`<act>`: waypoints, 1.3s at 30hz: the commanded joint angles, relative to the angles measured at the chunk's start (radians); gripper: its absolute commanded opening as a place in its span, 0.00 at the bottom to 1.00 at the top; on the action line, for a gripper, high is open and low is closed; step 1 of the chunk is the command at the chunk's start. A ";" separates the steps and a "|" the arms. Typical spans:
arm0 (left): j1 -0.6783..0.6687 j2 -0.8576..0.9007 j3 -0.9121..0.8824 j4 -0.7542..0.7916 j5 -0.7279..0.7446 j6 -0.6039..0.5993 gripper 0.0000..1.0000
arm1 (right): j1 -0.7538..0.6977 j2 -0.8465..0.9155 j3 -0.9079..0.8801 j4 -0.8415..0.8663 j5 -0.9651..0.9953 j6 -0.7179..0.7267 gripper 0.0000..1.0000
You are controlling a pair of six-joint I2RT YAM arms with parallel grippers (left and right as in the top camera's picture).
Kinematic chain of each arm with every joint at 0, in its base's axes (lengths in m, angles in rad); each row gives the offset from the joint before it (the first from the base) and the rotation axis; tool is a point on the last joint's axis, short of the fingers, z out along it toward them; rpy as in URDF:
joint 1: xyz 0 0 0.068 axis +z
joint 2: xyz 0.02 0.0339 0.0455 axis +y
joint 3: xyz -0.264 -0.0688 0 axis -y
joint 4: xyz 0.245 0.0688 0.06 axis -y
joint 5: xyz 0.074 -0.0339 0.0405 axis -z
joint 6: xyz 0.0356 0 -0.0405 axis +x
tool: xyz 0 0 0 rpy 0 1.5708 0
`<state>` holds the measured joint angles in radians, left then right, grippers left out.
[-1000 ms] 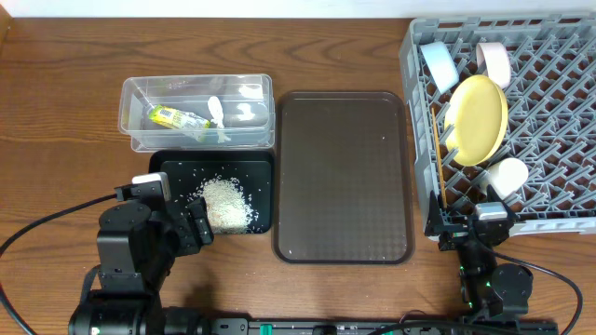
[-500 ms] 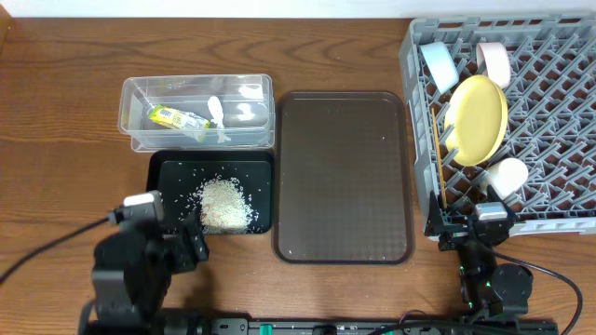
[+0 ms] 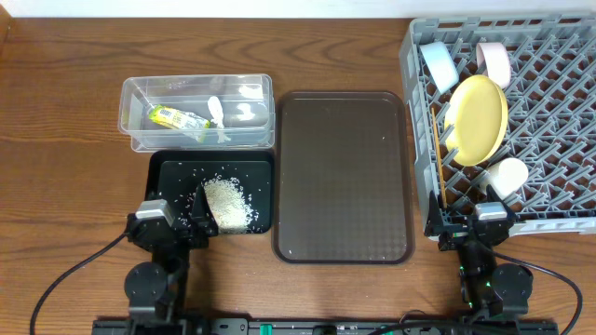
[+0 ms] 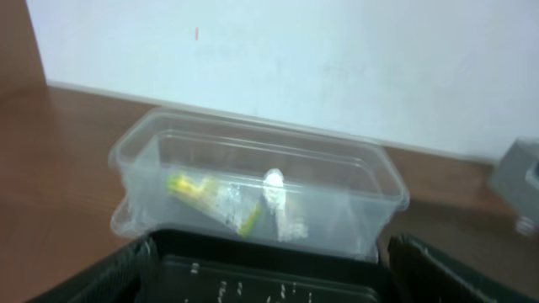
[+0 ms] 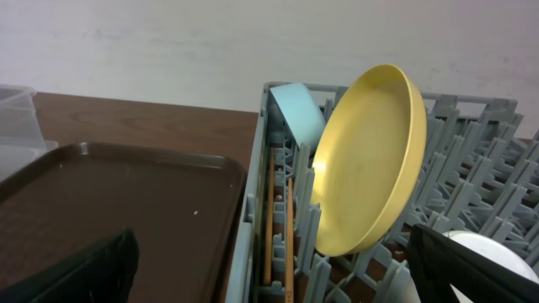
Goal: Sort waste into correct bins and load items into the dishwasher rack
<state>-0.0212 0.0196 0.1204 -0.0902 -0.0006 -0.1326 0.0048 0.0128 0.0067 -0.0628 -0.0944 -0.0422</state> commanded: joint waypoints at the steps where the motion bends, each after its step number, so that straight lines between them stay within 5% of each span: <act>1: 0.005 -0.018 -0.080 0.148 -0.008 0.014 0.89 | -0.010 -0.006 -0.001 -0.003 -0.008 -0.015 0.99; 5: 0.002 -0.018 -0.116 0.210 -0.007 0.055 0.89 | -0.010 -0.006 -0.001 -0.003 -0.008 -0.015 0.99; 12: 0.003 -0.018 -0.116 0.022 0.016 0.098 0.89 | -0.010 -0.006 -0.001 -0.003 -0.008 -0.015 0.99; 39: 0.003 -0.016 -0.116 0.019 0.015 0.098 0.89 | -0.010 -0.006 -0.001 -0.003 -0.008 -0.015 0.99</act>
<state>-0.0216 0.0109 0.0154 -0.0231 0.0235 -0.0475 0.0048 0.0124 0.0067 -0.0628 -0.0971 -0.0452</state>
